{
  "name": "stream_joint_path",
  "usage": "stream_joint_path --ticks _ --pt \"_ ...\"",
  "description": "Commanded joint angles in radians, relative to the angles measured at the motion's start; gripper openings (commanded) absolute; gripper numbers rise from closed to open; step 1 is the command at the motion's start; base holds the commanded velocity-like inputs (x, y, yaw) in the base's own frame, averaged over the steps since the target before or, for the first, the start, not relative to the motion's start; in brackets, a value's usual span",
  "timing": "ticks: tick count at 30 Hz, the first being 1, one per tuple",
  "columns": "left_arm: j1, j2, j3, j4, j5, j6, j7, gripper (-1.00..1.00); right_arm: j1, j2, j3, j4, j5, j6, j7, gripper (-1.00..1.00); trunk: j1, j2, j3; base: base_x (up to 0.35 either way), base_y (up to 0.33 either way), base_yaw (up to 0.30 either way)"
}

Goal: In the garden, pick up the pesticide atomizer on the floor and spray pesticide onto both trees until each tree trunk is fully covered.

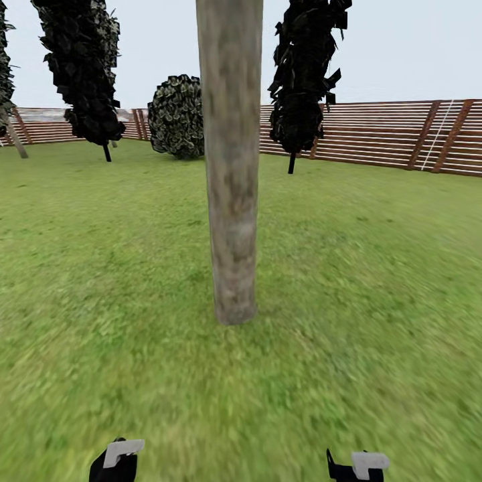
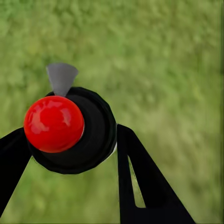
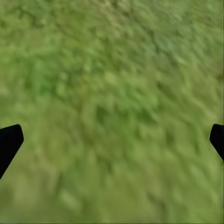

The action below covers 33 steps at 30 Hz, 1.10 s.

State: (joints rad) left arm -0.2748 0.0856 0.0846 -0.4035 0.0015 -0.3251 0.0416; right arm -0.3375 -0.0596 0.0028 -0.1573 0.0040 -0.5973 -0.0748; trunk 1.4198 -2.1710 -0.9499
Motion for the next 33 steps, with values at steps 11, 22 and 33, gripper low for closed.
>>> stream_joint_path --ticks 11,22,33 --pt "-0.082 0.086 -0.051 -0.006 -0.243 0.044 -0.418 -1.0 -0.004 -0.093 0.024 -0.226 0.36 0.089 0.187 1.0 0.0 0.0 0.0 0.027 -0.009 0.0" --pt "-0.27 0.112 -0.054 -0.014 -0.615 0.156 -0.924 -1.0 -0.113 -0.081 0.028 -0.371 0.538 0.217 0.704 1.0 0.0 0.0 0.0 0.0 0.0 0.0" --pt "-0.291 0.073 -0.137 -0.012 -0.722 0.168 -1.029 -1.0 -0.121 0.056 0.05 -0.433 0.747 0.3 0.845 -1.0 0.0 0.0 0.0 0.0 0.0 0.0"
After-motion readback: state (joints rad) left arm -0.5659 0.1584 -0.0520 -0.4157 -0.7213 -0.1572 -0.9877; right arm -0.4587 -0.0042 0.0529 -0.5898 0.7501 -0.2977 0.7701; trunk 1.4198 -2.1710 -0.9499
